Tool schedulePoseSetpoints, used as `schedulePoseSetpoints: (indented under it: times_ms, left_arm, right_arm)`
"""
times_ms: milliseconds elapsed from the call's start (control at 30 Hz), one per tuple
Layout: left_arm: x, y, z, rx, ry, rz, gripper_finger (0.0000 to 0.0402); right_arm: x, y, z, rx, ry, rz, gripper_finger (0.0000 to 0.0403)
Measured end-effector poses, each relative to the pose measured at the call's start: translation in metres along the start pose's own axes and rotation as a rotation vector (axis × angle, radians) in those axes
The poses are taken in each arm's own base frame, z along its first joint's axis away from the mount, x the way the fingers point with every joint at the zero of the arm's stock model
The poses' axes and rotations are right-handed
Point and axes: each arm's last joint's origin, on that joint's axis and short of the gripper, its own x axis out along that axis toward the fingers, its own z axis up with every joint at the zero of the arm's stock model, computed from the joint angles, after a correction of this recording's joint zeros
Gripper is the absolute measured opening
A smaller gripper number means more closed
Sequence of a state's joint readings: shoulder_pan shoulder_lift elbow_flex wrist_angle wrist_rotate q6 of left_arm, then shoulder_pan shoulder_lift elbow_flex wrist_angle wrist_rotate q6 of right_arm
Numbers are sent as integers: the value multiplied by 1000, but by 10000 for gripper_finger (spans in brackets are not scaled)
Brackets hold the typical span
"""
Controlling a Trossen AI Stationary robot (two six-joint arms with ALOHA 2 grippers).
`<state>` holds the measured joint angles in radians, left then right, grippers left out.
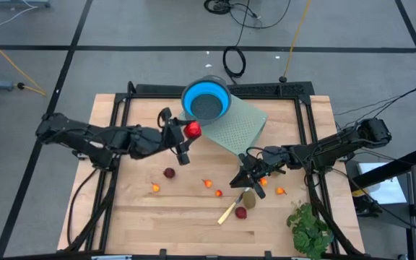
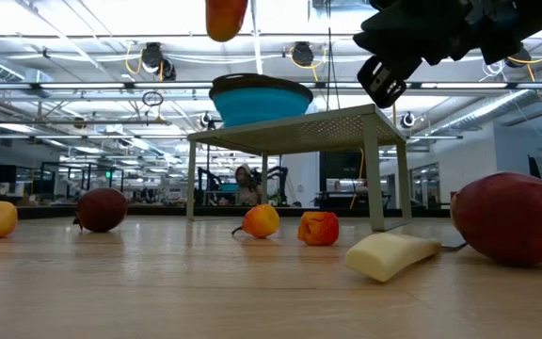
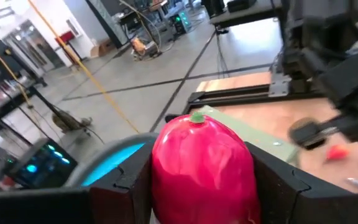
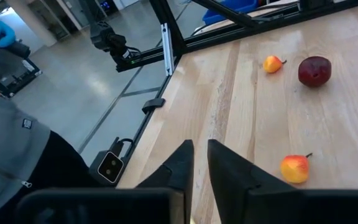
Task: Pick & Place Fruit
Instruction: Put the mango into the blue strainer bowl on the shelf
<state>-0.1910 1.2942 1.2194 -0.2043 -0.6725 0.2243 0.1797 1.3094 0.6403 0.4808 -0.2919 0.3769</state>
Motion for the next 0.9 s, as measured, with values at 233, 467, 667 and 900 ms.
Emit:
schedulePoseSetpoints:
  times_ms: [233,467,667,900]
  left_arm:
    - [12,29,7,102,-5,32,197]
    - [16,64,17,200,37,77,198]
    - [20,86,19,244,63,124,198]
    - [24,98,15,271,75,123,198]
  right_arm:
    - [0,0,0,0,0,-2,20]
    - [0,0,0,3,0,-2,5]
    - [0,0,0,25,-6,-14,1]
    - [0,-1,0,31,-11,-27,1]
